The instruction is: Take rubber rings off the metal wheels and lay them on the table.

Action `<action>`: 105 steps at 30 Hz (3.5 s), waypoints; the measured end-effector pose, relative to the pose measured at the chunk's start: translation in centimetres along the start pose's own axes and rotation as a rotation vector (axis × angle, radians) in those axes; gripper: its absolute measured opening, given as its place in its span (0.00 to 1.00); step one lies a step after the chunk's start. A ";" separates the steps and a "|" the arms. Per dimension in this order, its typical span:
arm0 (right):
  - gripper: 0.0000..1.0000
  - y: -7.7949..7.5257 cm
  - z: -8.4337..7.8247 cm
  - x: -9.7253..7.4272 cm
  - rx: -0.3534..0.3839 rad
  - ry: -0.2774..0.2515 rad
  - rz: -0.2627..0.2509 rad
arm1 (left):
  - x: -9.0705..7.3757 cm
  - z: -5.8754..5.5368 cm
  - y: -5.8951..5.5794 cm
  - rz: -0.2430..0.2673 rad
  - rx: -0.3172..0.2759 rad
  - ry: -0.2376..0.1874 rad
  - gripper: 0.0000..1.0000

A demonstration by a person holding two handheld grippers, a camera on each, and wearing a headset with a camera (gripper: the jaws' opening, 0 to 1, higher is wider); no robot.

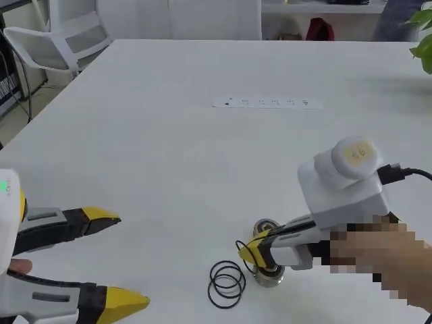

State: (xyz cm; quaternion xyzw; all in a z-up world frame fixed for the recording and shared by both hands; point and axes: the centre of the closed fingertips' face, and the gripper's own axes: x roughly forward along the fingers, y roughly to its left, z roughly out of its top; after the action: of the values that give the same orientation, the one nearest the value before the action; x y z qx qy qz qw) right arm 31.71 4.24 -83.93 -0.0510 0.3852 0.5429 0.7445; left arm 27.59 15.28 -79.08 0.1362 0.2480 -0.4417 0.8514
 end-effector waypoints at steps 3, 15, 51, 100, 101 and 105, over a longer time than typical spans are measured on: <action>0.00 0.1 -0.2 0.2 -0.010 0.012 0.000 | -0.2 -0.1 0.0 0.004 -0.010 -0.005 0.70; 0.00 0.1 -1.3 0.6 -0.089 0.071 -0.021 | -0.7 -0.3 0.1 0.022 -0.028 -0.009 0.69; 0.01 -0.6 -1.5 0.2 -0.143 0.097 -0.065 | -0.8 -0.4 0.0 0.026 -0.027 -0.002 0.69; 0.29 1.5 3.7 -3.6 -0.119 -0.128 -0.043 | -0.8 0.0 -0.2 0.028 -0.031 -0.040 0.72; 0.32 1.6 3.8 -3.6 -0.128 -0.127 -0.045 | -0.8 0.0 -0.2 0.027 -0.032 -0.041 0.72; 0.44 1.8 4.0 -3.9 -0.162 -0.129 -0.052 | -0.7 0.1 -0.4 0.024 -0.043 -0.049 0.72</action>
State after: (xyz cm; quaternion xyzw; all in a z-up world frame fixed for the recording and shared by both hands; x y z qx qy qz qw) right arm 31.77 3.91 -78.07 -0.0861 0.2898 0.5548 0.7751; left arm 26.94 15.48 -78.62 0.1101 0.2346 -0.4293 0.8652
